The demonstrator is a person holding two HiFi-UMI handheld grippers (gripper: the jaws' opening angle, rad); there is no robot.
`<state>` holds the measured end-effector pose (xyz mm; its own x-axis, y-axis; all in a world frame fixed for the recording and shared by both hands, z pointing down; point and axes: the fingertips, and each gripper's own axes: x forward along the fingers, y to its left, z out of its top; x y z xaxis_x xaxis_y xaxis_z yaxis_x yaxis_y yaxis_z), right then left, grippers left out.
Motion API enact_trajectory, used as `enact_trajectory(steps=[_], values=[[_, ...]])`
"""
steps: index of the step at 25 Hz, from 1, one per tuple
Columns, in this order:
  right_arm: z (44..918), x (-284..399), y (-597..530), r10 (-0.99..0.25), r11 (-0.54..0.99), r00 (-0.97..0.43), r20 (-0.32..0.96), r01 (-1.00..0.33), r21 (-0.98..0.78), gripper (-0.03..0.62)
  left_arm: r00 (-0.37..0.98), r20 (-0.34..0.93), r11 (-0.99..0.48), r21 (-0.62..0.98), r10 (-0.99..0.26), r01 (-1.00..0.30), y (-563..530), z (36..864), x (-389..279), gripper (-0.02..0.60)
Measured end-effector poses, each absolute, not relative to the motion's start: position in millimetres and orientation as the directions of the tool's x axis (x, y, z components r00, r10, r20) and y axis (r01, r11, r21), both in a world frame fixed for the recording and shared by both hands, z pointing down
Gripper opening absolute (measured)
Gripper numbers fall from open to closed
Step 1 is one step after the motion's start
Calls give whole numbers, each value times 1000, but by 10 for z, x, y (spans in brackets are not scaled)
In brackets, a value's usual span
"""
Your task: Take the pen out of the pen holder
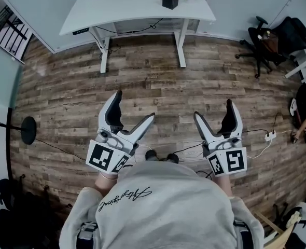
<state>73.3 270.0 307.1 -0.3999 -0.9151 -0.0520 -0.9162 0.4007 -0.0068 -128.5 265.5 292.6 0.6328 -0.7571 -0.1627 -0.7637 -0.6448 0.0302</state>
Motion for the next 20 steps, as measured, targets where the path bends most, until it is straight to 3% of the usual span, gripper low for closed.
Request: enact_trajectory(steps=[20], values=[[3200,193,2482,-934,354,-353,-56,-935,-22,459,666,-157,-677,22,-729,-736,2315,3030,-1853,433]])
